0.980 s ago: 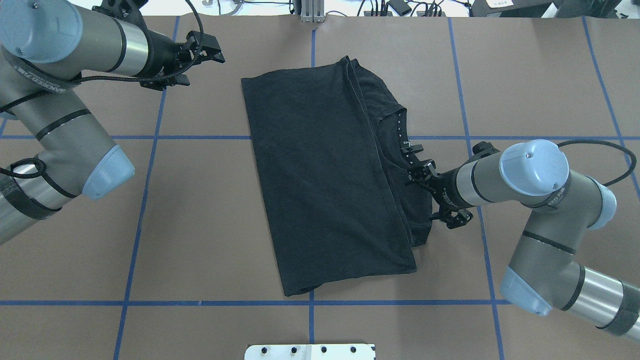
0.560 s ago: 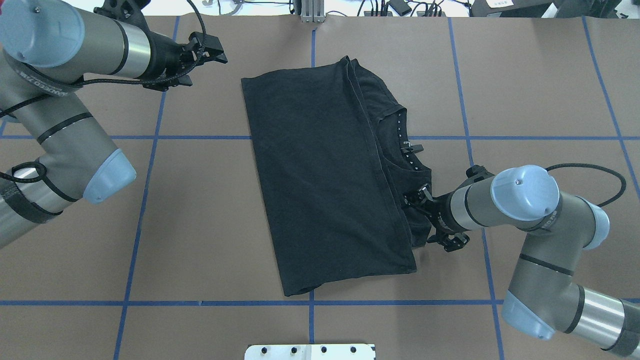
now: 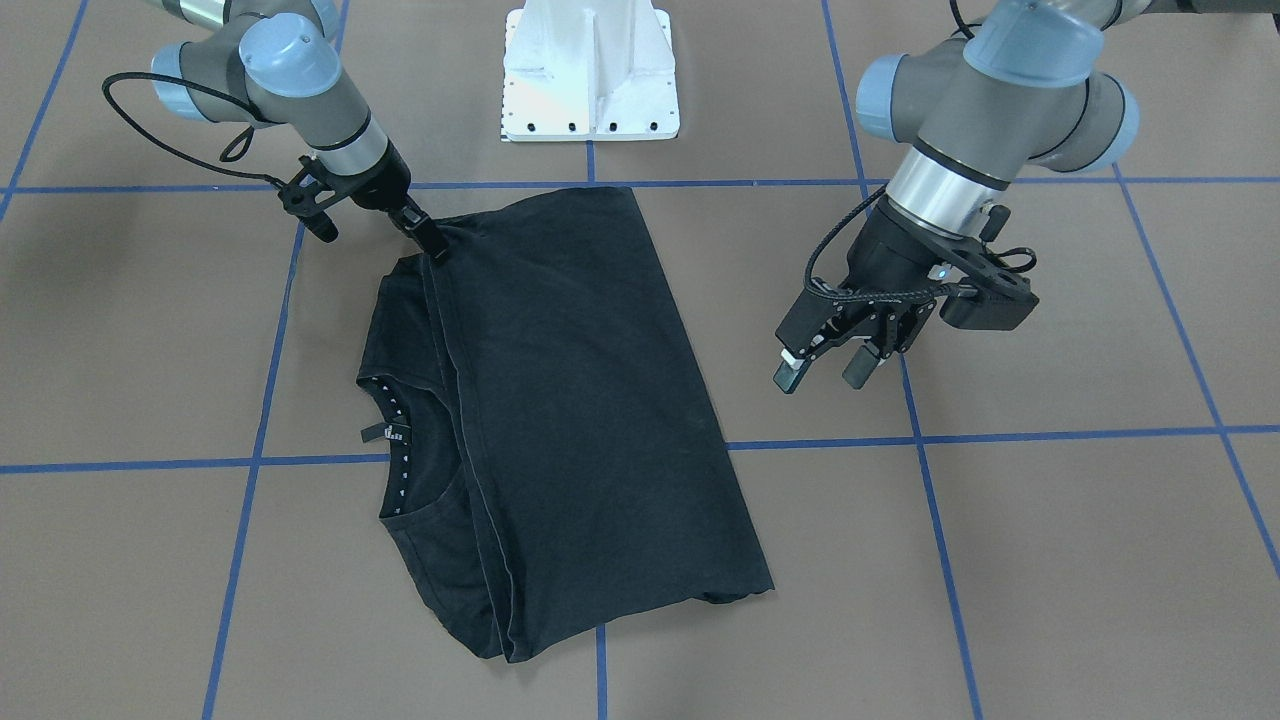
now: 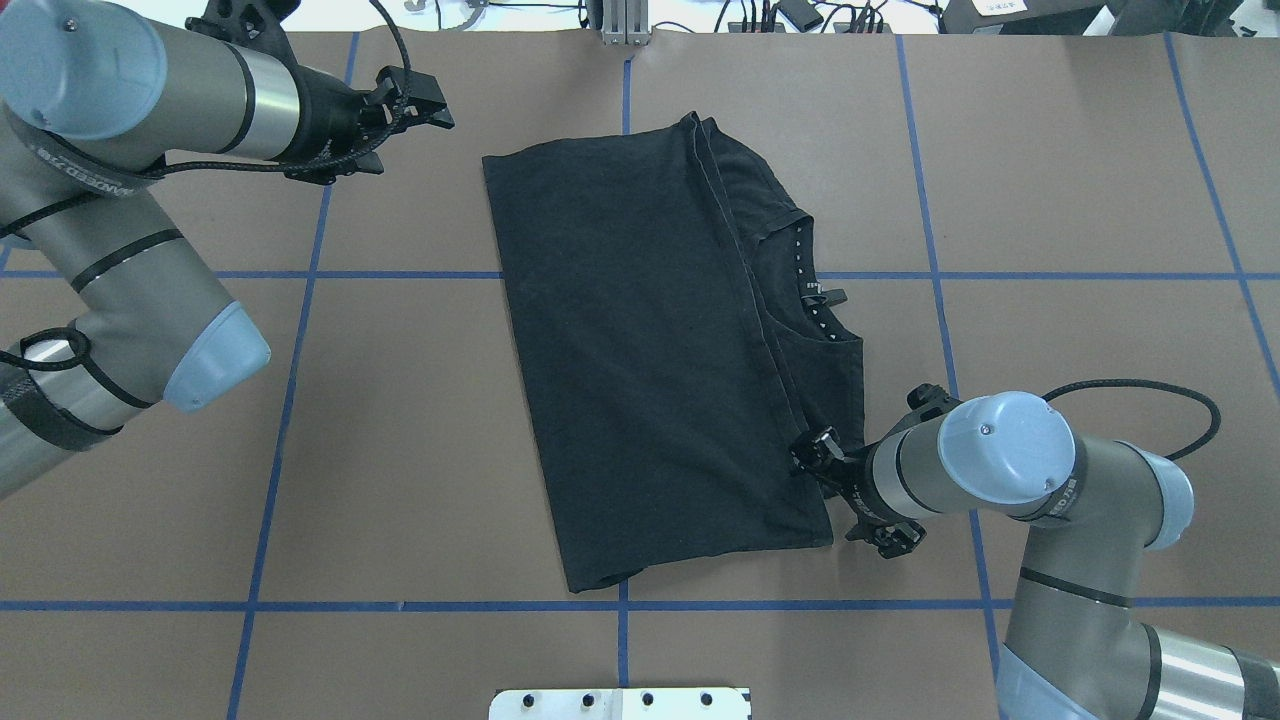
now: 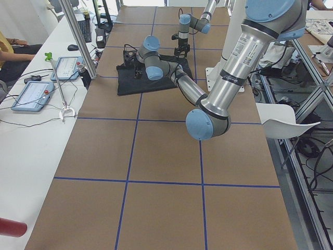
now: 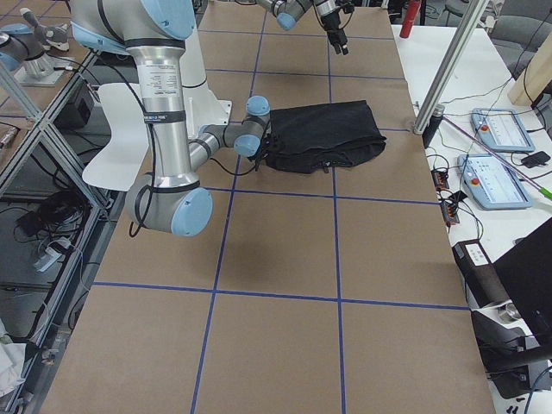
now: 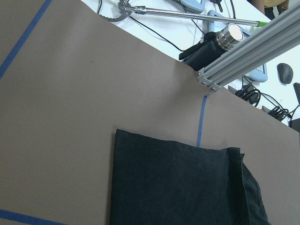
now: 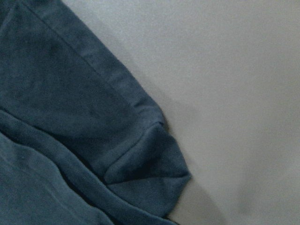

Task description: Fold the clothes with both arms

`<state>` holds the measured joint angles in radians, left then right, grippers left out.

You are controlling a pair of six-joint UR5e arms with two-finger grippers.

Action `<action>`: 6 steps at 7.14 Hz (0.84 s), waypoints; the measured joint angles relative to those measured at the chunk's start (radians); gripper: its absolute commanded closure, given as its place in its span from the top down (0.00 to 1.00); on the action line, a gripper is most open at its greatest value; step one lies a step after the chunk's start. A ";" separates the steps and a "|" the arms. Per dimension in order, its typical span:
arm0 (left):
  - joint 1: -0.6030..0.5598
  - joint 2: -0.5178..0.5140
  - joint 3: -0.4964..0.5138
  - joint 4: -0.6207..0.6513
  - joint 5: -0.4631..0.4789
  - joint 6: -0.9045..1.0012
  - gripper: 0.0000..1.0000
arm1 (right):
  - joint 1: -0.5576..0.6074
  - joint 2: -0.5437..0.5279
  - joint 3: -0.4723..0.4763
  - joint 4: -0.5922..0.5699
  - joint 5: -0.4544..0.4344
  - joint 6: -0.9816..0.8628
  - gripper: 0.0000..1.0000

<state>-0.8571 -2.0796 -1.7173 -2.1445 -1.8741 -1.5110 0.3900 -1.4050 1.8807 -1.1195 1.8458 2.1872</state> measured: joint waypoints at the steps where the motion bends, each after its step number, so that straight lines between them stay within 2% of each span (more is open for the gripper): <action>1: 0.002 0.001 -0.002 0.000 0.003 0.000 1.00 | 0.001 0.003 0.001 -0.004 -0.004 -0.002 0.91; 3: 0.007 0.001 -0.005 0.000 0.013 -0.002 1.00 | 0.017 0.003 0.002 -0.006 -0.011 -0.012 0.91; 6: 0.009 0.001 -0.008 0.001 0.015 -0.004 1.00 | 0.001 0.005 -0.002 -0.007 -0.046 -0.016 0.85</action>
<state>-0.8478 -2.0786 -1.7248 -2.1437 -1.8593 -1.5154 0.3908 -1.4001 1.8785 -1.1269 1.8002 2.1708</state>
